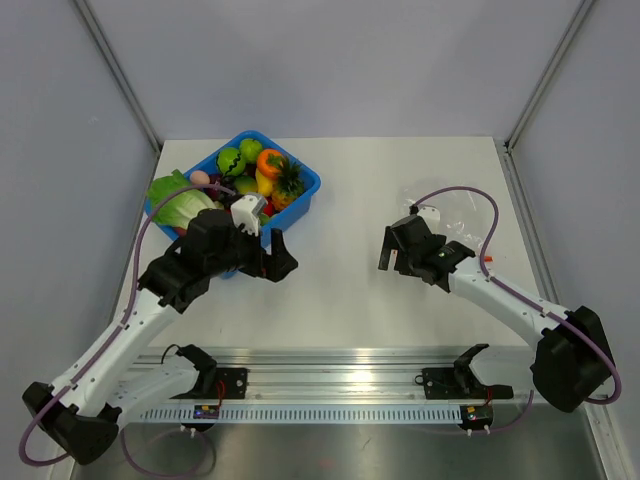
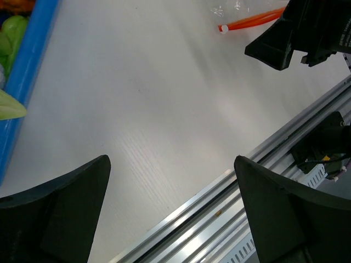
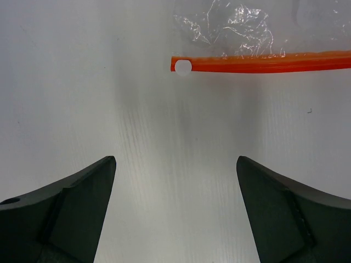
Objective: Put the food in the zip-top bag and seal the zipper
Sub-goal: Pick up the zipper food storage bag at the center of the board.
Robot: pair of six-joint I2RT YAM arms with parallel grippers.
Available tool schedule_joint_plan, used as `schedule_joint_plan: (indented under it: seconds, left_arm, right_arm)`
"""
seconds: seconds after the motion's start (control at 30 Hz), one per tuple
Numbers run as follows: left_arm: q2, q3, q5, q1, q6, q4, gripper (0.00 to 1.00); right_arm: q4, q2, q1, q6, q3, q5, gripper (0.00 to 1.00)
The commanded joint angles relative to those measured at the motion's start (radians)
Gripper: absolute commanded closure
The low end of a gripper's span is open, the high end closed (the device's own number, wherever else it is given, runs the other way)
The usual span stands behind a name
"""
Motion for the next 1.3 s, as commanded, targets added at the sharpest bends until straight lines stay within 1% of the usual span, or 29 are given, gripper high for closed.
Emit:
schedule_joint_plan:
  seconds: [0.0,0.13,0.3,0.43,0.53,0.63,0.67,0.73,0.77,0.83,0.87,0.93,1.03,1.07,1.1,1.13,1.17,1.2,1.23,1.27]
  left_arm:
    - [0.032,0.007,-0.002,-0.047,-0.012,0.069,0.01]
    - [0.065,0.014,-0.033,-0.097,-0.012,0.072,0.01]
    - [0.092,0.019,-0.047,-0.123,-0.012,0.074,0.01]
    - [0.111,0.033,-0.063,-0.139,-0.009,0.065,0.01]
    - [0.122,0.044,-0.085,-0.148,-0.007,0.045,0.01]
    - [0.125,0.041,-0.099,-0.153,-0.01,0.054,0.01]
    - [0.127,0.042,-0.102,-0.154,-0.009,0.054,0.01]
    - [0.145,0.05,-0.132,-0.166,-0.007,0.04,0.01]
    - [0.154,0.066,-0.146,-0.171,-0.007,0.031,0.01]
    - [0.176,0.076,-0.169,-0.183,-0.006,0.016,0.01]
    - [0.179,0.076,-0.171,-0.186,-0.006,0.016,0.01]
    - [0.185,0.074,-0.171,-0.191,-0.009,0.023,0.01]
    - [0.184,0.077,-0.171,-0.196,-0.012,0.025,0.01]
    - [0.182,0.077,-0.174,-0.196,-0.012,0.025,0.01]
    - [0.179,0.077,-0.177,-0.197,-0.01,0.023,0.01]
    - [0.171,0.077,-0.179,-0.197,-0.01,0.02,0.01]
    - [0.168,0.077,-0.182,-0.197,-0.013,0.016,0.01]
    - [0.165,0.076,-0.182,-0.197,-0.012,0.013,0.01]
    - [0.153,0.07,-0.185,-0.197,-0.013,0.011,0.01]
    - [0.145,0.065,-0.185,-0.197,-0.015,0.011,0.01]
  right_arm:
    - [0.034,-0.017,0.001,0.006,-0.005,0.03,0.0]
    - [0.039,-0.027,0.001,0.003,-0.01,0.025,0.0]
    - [0.053,-0.033,0.001,-0.02,-0.019,0.001,0.01]
    - [0.053,-0.052,0.001,-0.061,-0.025,0.022,0.0]
    - [0.025,-0.053,0.001,-0.107,-0.008,0.135,0.01]
    - [0.039,-0.066,0.001,-0.218,-0.002,0.259,0.01]
    - [0.063,-0.069,0.0,-0.286,-0.007,0.322,0.01]
    - [0.065,-0.07,-0.002,-0.316,-0.002,0.396,0.0]
    - [0.047,-0.064,-0.004,-0.33,0.014,0.427,0.01]
    - [-0.013,-0.028,-0.028,-0.33,0.068,0.425,0.0]
    - [-0.038,-0.009,-0.039,-0.304,0.091,0.422,0.01]
    - [-0.093,0.045,-0.083,-0.24,0.145,0.392,0.01]
    - [-0.104,0.078,-0.146,-0.158,0.151,0.328,0.0]
    - [-0.077,0.077,-0.213,-0.103,0.139,0.239,0.01]
    - [-0.057,0.063,-0.255,-0.079,0.124,0.179,0.0]
    - [-0.009,0.051,-0.293,-0.016,0.082,0.072,0.01]
    - [0.025,0.036,-0.372,0.012,0.053,0.019,0.0]
    - [0.06,0.001,-0.402,0.038,0.023,-0.03,0.01]
    - [0.136,-0.016,-0.434,0.084,-0.038,-0.115,0.01]
    - [0.169,-0.044,-0.471,0.107,-0.066,-0.146,0.01]
